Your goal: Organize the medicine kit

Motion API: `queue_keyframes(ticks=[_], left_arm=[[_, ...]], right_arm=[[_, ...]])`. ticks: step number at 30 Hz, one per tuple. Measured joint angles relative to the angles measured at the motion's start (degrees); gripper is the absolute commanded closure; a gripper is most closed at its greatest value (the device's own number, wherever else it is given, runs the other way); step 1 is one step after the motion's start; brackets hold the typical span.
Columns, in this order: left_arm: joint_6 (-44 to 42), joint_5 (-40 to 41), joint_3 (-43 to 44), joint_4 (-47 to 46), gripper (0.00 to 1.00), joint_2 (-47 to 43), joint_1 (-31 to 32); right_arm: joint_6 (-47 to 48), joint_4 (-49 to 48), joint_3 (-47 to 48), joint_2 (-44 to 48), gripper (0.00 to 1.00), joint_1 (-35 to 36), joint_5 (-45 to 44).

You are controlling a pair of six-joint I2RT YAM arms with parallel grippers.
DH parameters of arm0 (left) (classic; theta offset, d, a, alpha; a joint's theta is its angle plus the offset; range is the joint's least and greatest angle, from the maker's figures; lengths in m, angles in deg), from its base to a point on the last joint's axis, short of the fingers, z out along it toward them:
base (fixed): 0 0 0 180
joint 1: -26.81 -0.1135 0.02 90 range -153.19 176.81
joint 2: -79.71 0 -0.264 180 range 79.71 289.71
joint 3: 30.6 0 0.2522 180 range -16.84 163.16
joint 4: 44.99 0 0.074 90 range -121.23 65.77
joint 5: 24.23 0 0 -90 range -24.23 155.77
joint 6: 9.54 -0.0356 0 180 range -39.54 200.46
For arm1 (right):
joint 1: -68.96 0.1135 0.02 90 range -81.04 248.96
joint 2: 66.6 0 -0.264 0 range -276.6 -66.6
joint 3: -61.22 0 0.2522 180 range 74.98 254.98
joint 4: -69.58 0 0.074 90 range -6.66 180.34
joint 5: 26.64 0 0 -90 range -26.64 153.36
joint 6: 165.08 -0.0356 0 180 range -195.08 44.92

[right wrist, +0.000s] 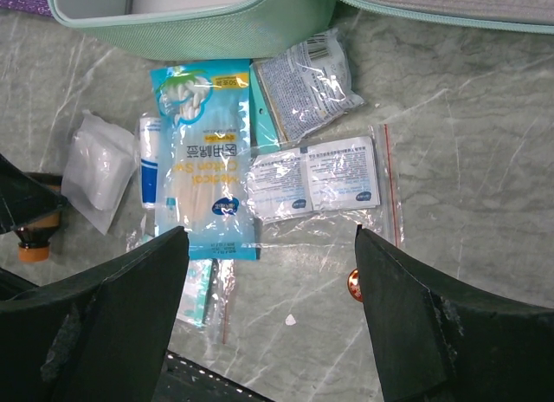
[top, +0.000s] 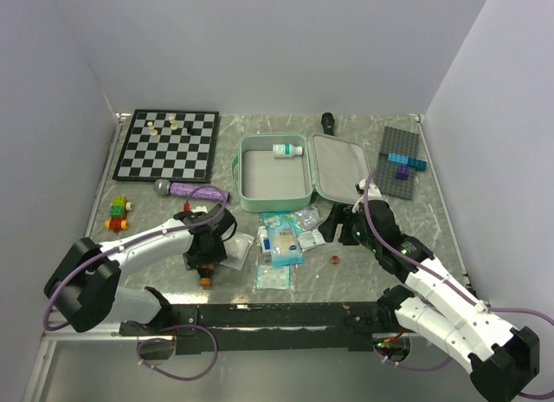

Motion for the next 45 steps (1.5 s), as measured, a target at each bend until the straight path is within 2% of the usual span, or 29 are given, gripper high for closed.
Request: queue_keyframes(ticks=[7, 11, 14, 17, 20, 23, 26, 28, 31, 37, 45], left_arm=[[0.28, -1.57, -1.29, -1.9, 0.58, -1.51, -0.02], [0.9, -1.31, -0.81, -0.31, 0.65, -7.43, -0.02], [1.51, -0.37, 2.89, 2.62, 0.67, -11.43, 0.0], [1.84, 1.18, 10.38, 4.31, 0.7, -12.87, -0.02], [2.51, 2.23, 16.11, 0.57, 0.74, -13.57, -0.02], [5.27, 2.29, 18.47, -8.98, 0.77, -12.59, 0.0], [10.12, 1.64, 20.06, -21.64, 0.78, -6.49, 0.0], [14.16, 0.63, 21.16, -30.64, 0.78, 0.28, 0.0], [19.54, 0.17, 24.46, -39.21, 0.81, 10.99, 0.02], [28.44, 1.9, 32.09, -45.7, 0.85, 25.66, -0.2], [38.77, 1.88, 38.21, -50.34, 0.87, 38.01, -2.36]], right_arm=[[0.09, 0.31, 0.13, -0.11, 0.16, 0.0, 0.02], [0.31, 0.68, 0.46, -0.13, 0.16, 0.0, 0.02], [0.5, 0.87, 1.14, -0.33, 0.16, 0.0, 0.02], [0.66, 0.94, 2.29, -0.81, 0.16, 0.0, 0.04], [0.7, 0.59, 2.62, -0.74, 0.16, 0.0, -0.04], [0.7, 0.59, 2.62, -0.74, 0.16, 0.0, -0.26], [0.76, 1.01, 2.73, -0.7, 0.16, 0.0, -0.44], [1.11, 1.92, 2.86, -0.35, 0.16, 0.0, -0.72], [1.77, 3.85, 3.45, 1.14, 0.16, 0.0, -1.86], [2.32, 6.82, 4.31, 5.84, 0.16, 0.0, -4.24], [1.9, 9.64, 4.31, 9.03, 0.15, 0.0, -4.55]])
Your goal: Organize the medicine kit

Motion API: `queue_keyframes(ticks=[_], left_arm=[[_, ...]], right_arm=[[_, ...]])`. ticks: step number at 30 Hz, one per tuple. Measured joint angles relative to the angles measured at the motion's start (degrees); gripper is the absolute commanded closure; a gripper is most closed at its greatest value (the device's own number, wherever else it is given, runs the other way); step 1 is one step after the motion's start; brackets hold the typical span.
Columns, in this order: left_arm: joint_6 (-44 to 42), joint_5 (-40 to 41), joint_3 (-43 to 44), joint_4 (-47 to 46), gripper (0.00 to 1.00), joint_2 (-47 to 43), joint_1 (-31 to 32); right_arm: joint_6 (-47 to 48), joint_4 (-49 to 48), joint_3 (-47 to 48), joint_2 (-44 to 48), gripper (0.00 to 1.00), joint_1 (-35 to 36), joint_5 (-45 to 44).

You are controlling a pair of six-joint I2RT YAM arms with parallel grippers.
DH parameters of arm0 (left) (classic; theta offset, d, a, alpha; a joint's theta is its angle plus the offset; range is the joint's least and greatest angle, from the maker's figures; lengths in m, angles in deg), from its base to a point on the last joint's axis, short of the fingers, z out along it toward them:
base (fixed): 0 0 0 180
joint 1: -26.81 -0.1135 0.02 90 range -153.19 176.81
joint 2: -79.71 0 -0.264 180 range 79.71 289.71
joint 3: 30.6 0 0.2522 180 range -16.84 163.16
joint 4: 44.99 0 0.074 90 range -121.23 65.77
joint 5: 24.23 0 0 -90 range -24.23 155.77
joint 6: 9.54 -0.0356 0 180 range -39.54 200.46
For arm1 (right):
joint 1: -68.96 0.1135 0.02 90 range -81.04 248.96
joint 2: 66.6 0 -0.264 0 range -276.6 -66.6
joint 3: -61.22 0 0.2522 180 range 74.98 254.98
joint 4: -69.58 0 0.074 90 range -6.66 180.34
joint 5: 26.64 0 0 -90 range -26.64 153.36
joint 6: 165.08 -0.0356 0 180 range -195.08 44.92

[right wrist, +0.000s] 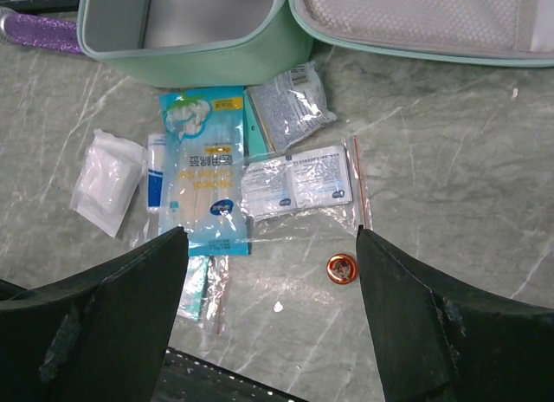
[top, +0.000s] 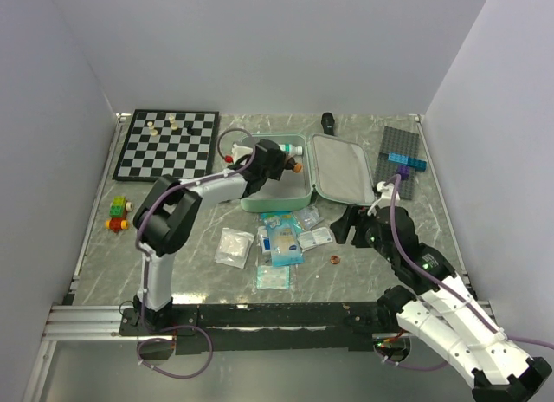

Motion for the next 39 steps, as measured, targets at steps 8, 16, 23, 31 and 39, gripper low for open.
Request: queue_keyframes(ticks=[8, 16, 23, 31, 39], left_arm=[[5.46, 0.04, 0.15, -0.11, 0.83, 5.05, -1.81], [7.34, -0.74, 5.53, -0.37, 0.69, 11.37, -2.12], [6.88, -1.05, 8.44, -0.55, 0.3, 13.44, -2.69], [3.82, -2.91, 8.48, -0.76, 0.2, 13.33, -2.93], [-8.0, -5.97, 3.41, 5.44, 0.28, 2.82, -2.73]], right_arm=[[0.11, 1.88, 0.0, 0.13, 0.15, 0.0, -1.16], [0.26, 2.03, 0.0, -1.03, 0.14, 0.0, -1.55], [0.52, 2.45, 0.0, -2.05, 0.14, 0.0, -2.6], [0.76, 2.43, 0.39, -3.13, 0.14, 0.0, -2.82], [0.76, 2.38, 0.68, -3.28, 0.14, 0.0, -2.82]])
